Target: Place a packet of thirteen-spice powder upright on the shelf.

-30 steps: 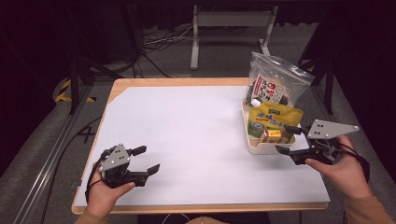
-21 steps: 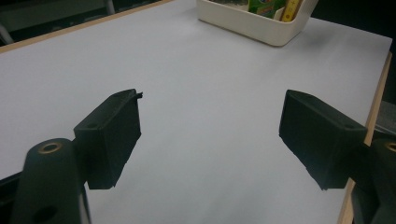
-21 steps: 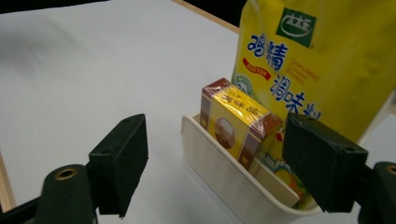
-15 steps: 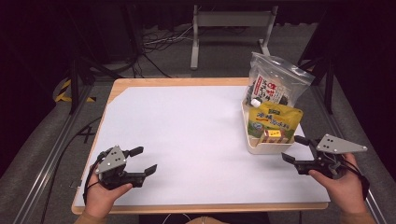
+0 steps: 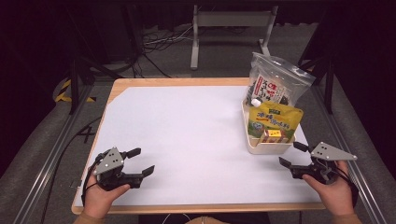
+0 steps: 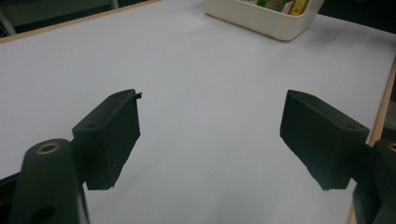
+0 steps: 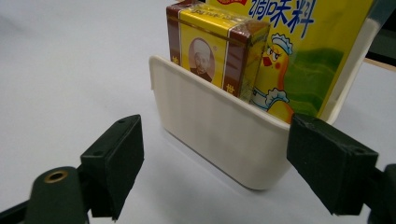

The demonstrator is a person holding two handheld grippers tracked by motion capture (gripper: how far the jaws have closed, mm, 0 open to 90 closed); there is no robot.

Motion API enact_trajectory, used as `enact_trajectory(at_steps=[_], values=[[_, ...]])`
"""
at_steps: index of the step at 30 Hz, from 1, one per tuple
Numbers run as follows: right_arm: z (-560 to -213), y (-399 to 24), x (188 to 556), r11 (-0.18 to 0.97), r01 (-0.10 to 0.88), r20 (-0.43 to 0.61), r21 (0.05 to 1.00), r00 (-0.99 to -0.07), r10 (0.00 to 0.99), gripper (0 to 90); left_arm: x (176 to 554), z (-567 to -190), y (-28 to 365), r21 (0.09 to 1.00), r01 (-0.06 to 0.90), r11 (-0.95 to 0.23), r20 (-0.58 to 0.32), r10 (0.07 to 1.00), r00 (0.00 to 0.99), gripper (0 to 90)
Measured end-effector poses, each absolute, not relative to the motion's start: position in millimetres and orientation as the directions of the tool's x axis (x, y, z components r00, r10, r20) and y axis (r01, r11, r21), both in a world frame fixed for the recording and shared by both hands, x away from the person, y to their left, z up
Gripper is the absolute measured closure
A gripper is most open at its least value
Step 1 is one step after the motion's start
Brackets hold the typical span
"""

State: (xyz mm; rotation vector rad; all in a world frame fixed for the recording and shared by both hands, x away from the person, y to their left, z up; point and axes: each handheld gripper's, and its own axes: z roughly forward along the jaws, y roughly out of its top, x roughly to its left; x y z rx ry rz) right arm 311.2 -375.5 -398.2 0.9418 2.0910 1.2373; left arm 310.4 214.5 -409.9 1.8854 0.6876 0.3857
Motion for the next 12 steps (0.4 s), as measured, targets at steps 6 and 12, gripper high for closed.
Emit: enact_trajectory(at_steps=[6,12], values=[[-400.8,-375.7,309.6,0.339,0.306,-0.09,0.89,-0.611,0.787,19.2,310.7,-410.5,215.0,0.911,0.291,-0.291,-0.05,0.623,0.78,20.5],[-401.1,-373.4,308.1,0.344,0.302,-0.094,0.889,-0.615,0.783,19.1,311.1,-411.7,215.1,0.91,0.293,-0.293,-0.05,0.624,0.78,19.8]])
